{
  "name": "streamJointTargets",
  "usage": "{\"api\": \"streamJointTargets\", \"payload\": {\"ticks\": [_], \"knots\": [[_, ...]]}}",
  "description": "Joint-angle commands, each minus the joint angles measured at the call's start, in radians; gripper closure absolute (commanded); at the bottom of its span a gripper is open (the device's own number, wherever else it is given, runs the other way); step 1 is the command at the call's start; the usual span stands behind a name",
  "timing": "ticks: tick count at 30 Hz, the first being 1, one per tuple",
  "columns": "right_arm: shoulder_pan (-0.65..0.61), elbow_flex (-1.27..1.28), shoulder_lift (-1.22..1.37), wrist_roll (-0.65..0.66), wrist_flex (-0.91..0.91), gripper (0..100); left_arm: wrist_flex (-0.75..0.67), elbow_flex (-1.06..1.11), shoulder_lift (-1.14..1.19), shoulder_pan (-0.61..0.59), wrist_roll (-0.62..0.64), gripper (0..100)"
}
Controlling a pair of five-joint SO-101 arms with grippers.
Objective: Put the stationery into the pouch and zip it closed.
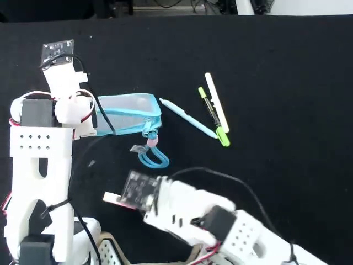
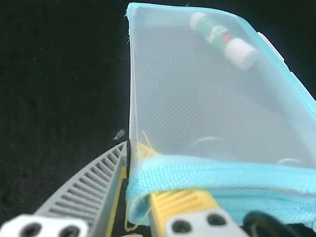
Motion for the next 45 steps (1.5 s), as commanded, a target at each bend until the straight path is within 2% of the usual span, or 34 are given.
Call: {"api": "streamJointTargets", "payload": {"ticks": [1, 6, 10, 17, 23, 30, 38, 45], "knots": [[-0.020, 0.093, 0.117, 0.009, -0.224, 89.2, 0.006, -0.027, 0.012, -0.001, -0.008, 97], [-0.020, 0.038, 0.317, 0.000, -0.305, 85.9, 0.006, -0.027, 0.012, -0.001, -0.008, 97], [-0.020, -0.033, 0.507, -0.118, -0.377, 78.1, 0.006, -0.027, 0.012, -0.001, -0.009, 97], [-0.026, -0.151, 0.762, -0.110, -0.416, 78.4, 0.006, -0.027, 0.012, -0.001, -0.009, 97], [-0.021, -0.205, 0.812, -0.110, -0.407, 78.4, 0.006, -0.027, 0.012, -0.001, -0.009, 97], [-0.074, -0.265, 0.693, -0.118, -0.267, 79.5, 0.006, -0.027, 0.012, -0.001, -0.009, 97], [-0.112, -0.211, 0.808, -0.118, -0.405, 79.4, 0.006, -0.027, 0.012, -0.001, -0.009, 97], [-0.114, -0.317, 1.027, -0.118, -0.423, 79.4, 0.006, -0.027, 0.012, -0.001, -0.008, 97]]}}
